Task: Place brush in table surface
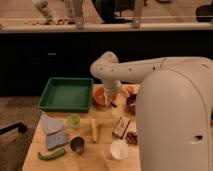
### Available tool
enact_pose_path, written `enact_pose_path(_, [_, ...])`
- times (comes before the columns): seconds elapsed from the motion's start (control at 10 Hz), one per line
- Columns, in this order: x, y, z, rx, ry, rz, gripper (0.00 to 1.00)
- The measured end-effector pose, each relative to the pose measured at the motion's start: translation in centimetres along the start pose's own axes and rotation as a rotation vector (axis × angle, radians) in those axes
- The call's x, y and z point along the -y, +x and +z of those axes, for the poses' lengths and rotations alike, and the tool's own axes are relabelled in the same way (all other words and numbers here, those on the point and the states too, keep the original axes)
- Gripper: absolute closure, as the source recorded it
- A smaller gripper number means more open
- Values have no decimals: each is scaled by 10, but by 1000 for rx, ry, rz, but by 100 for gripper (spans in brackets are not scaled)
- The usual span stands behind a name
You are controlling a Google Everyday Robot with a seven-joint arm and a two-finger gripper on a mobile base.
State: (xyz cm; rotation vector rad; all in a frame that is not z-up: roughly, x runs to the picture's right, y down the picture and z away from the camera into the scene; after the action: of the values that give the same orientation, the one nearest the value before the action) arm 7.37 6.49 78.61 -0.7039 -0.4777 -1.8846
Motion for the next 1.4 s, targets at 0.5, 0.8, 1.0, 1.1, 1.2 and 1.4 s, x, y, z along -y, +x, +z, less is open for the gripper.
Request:
enact_pose_path(0.5, [-12, -25, 5, 1, 39, 5, 20])
enact_pose_path(0.8, [-17, -39, 7, 3, 53, 15, 20])
enact_pose_path(1.0, [-21, -46, 9, 5, 62, 23, 20])
enact_pose_path(1.1, [-21, -46, 9, 5, 62, 23, 20])
enact_pose_path(1.2, [-19, -45, 8, 4, 63, 19, 20])
enact_pose_path(1.4, [-20, -45, 8, 4, 63, 20, 20])
